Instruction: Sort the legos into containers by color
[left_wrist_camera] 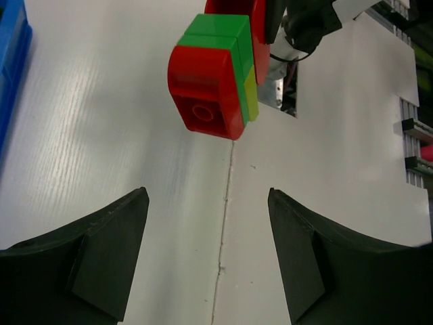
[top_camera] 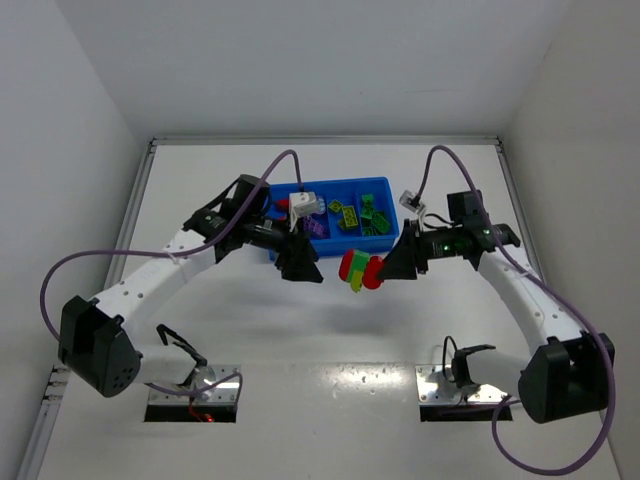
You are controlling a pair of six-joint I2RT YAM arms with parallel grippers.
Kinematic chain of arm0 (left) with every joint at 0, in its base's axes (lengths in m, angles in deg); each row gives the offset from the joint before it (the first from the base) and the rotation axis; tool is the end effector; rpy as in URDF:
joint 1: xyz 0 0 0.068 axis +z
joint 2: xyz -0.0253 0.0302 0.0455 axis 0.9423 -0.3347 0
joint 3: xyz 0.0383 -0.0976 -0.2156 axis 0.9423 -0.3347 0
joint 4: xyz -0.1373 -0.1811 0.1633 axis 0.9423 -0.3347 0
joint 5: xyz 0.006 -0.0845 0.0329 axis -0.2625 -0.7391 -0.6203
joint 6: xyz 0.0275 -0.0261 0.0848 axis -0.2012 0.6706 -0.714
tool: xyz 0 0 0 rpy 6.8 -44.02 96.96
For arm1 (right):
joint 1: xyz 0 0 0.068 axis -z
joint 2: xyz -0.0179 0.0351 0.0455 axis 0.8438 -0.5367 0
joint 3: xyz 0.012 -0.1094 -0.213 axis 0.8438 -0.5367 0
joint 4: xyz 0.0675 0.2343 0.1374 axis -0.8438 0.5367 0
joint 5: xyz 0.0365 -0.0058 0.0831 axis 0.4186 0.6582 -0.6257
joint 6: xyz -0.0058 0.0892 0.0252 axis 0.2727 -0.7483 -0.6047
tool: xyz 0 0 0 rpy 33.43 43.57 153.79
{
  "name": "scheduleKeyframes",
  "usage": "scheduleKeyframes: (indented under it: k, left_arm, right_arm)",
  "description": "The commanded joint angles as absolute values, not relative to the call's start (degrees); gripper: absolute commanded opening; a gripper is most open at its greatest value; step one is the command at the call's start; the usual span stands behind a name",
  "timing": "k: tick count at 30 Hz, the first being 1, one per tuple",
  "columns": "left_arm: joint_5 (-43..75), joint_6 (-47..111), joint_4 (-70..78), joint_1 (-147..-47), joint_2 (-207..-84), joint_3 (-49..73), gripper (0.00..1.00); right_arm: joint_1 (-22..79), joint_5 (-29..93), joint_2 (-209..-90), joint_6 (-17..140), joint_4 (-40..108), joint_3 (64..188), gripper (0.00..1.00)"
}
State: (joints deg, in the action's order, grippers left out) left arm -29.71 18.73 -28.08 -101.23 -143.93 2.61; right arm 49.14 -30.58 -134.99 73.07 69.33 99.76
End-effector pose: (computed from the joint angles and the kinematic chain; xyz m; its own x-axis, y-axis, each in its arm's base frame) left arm 0.2409 -0.2224 0.2615 -0.5364 0.3425 -0.7714 0.8432 0.1787 -0.5070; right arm 0.2477 0.1158 0.2196 -0.7400 -0.1384 -0.6582 -0.6692 0.2497 0.6999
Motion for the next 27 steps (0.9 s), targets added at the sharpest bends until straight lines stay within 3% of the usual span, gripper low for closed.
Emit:
scheduleKeyframes:
  k: [1, 13, 27]
  left_arm:
    - [-34.60, 17.13, -26.95, -101.38, -145.34, 3.97, 0.77]
    - [-45.93, 17.13, -25.28, -101.91, -151.58, 6.69, 0.77]
    - [-46.65, 16.60, -24.23, -104.10, -153.16, 7.75, 0.75]
  right_arm:
    - [47.35, -36.32, -136.25, 81.02, 73.58, 103.30, 0.05]
    - [44.27, -36.85, -137.31, 82.71, 74.13, 103.83, 0.05]
    - [42.60, -36.32, -139.51, 83.24, 74.65, 104.89, 0.06]
